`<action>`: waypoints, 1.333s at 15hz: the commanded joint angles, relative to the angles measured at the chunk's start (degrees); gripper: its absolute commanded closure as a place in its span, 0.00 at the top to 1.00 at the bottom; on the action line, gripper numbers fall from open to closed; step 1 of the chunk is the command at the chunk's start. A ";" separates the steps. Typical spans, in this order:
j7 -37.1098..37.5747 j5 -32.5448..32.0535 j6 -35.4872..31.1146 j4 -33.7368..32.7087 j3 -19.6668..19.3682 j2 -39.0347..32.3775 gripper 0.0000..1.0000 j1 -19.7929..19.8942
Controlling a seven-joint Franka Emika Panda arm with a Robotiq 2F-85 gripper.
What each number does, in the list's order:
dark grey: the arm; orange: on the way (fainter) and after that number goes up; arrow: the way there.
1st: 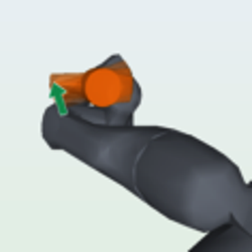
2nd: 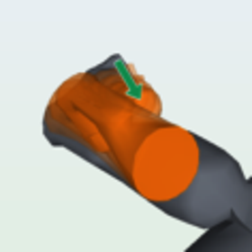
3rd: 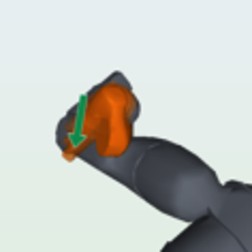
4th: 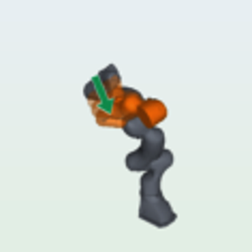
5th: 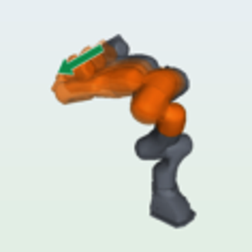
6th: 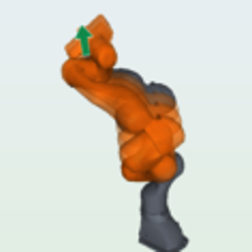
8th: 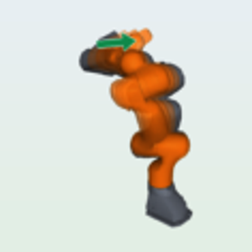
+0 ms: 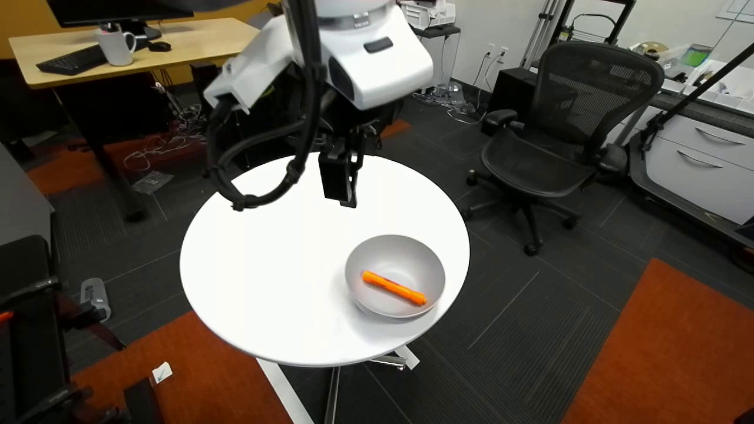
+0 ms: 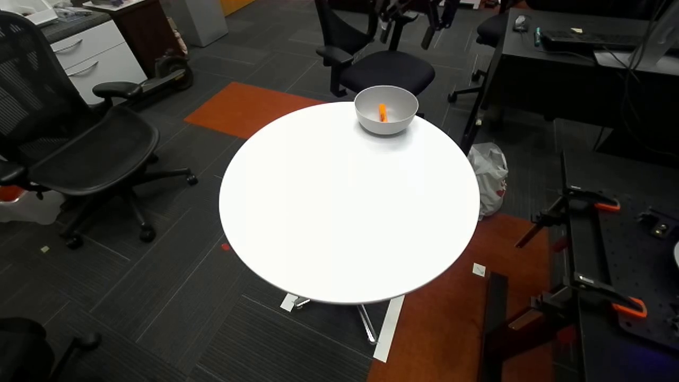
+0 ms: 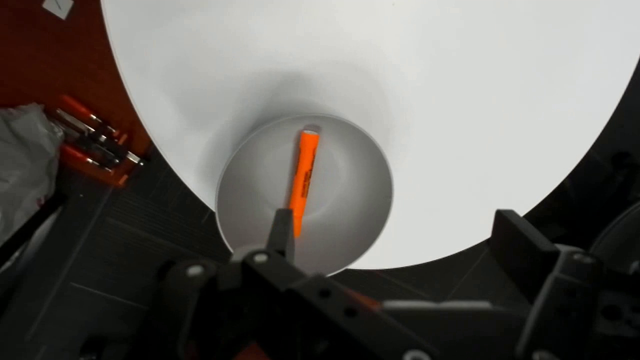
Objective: Put the marker on the table
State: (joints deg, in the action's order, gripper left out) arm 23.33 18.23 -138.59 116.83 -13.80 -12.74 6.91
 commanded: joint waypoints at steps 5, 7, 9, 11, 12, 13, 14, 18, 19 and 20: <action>16.54 -3.71 3.57 -12.10 -0.92 -14.46 1.00 0.67; 18.51 -3.63 4.75 -13.84 -0.83 -17.06 1.00 1.02; 19.91 -3.34 6.06 -15.64 -0.67 -19.40 1.00 1.45; 20.25 -3.04 7.21 -17.57 -0.39 -21.60 1.00 2.16; 20.53 -2.97 7.71 -18.45 -0.40 -22.63 1.00 2.50; 20.47 -2.96 8.46 -19.44 -0.37 -23.57 1.00 2.83; 20.29 -3.06 9.09 -20.45 -0.39 -24.62 1.00 3.12; 19.93 -3.27 11.93 -24.62 -0.30 -28.71 1.00 4.21; 19.84 -3.18 12.54 -25.55 -0.12 -29.67 1.00 4.33; 19.52 -3.24 13.03 -26.54 -0.02 -30.60 1.00 4.49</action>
State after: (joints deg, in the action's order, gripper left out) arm 42.07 15.64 -129.02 94.99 -14.41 -40.19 10.54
